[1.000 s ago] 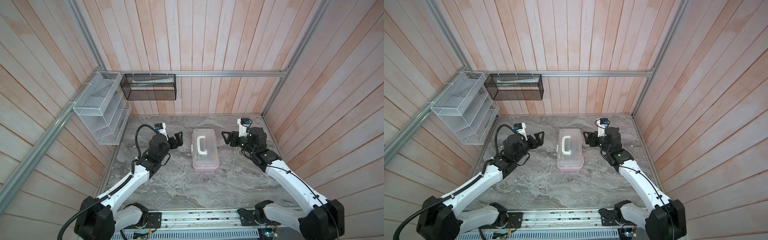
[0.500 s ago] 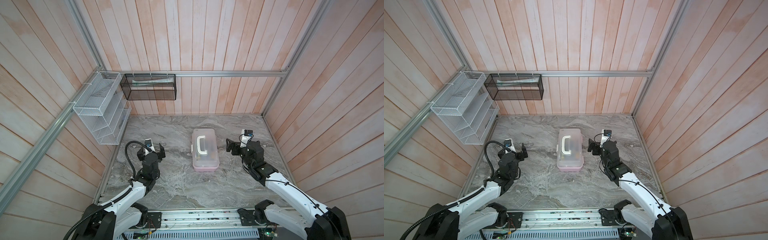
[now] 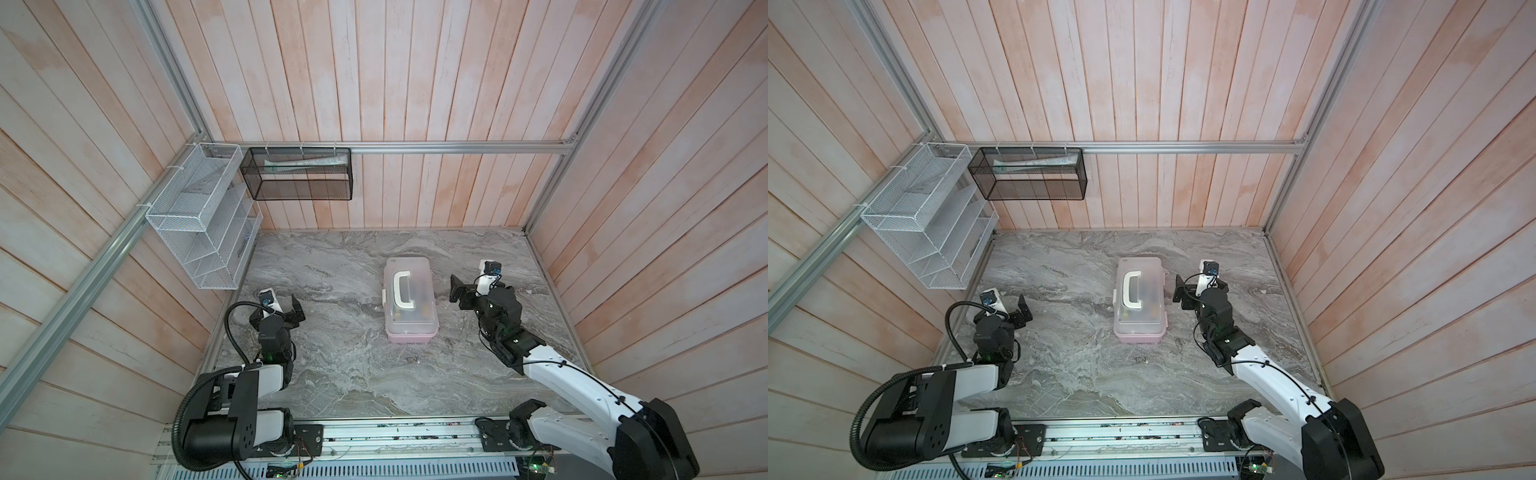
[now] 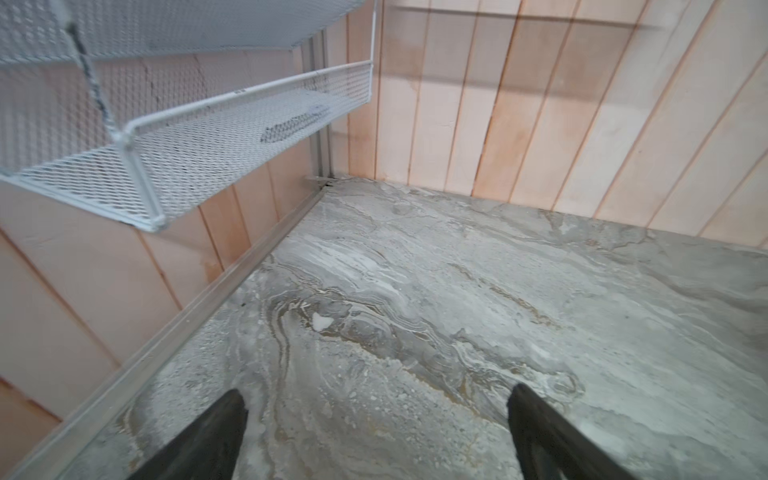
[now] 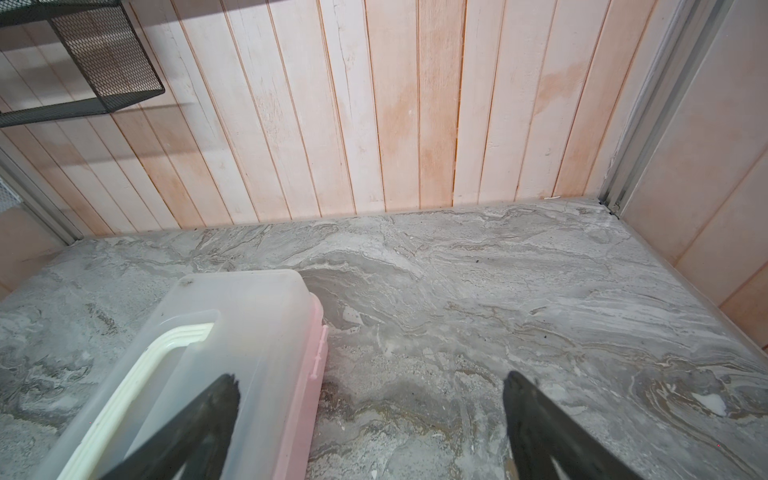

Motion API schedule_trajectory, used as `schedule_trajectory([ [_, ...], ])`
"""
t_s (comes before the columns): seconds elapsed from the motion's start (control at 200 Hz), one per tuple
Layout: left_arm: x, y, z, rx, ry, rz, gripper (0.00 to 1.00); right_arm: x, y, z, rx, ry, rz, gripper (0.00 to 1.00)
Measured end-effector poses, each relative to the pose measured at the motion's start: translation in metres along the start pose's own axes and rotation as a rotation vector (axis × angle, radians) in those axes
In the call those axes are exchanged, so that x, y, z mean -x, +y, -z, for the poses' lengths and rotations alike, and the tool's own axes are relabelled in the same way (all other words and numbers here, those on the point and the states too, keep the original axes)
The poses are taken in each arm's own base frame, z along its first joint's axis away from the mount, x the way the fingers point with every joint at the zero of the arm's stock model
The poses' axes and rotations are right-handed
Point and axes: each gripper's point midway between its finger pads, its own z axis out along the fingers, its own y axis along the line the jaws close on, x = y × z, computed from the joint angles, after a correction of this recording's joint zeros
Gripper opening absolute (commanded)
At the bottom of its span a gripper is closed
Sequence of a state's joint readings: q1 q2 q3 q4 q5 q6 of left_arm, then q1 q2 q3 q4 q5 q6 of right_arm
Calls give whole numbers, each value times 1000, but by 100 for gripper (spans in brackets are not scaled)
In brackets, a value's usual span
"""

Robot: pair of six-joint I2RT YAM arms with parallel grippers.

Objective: Pack the tool kit

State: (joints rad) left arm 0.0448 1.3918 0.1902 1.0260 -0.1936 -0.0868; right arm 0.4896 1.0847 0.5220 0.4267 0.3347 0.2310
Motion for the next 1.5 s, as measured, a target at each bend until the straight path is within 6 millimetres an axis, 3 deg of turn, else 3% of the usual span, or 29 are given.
schedule_trajectory([
  [0.125,-21,-17,-17,-86,62,-16,100,-16,-5,-8,-29,19,24,98],
  [0.305,-8,-29,-21,-145,23,-18,100,-19,-20,-13,-104,-15,62,98],
  [0.405,-6,-31,-21,-154,18,-17,100,-20,-44,-22,-198,-25,107,98],
  [0.58,-6,-33,-21,-163,18,-20,100,-41,-110,-34,-386,44,134,98],
  [0.695,-7,-34,-21,-166,18,-22,100,-42,-125,-38,-437,41,171,98],
  [0.805,-7,-34,-21,-166,18,-26,100,-55,-139,-43,-474,57,191,98],
  [0.92,-7,-34,-21,-166,18,-26,100,-73,-158,-35,-517,68,206,98],
  [1.12,-7,-34,-21,-167,18,-26,100,-86,-192,-3,-538,8,131,98],
  [1.5,-7,-35,-21,-167,18,-26,100,-72,-182,-11,-420,-78,79,98],
])
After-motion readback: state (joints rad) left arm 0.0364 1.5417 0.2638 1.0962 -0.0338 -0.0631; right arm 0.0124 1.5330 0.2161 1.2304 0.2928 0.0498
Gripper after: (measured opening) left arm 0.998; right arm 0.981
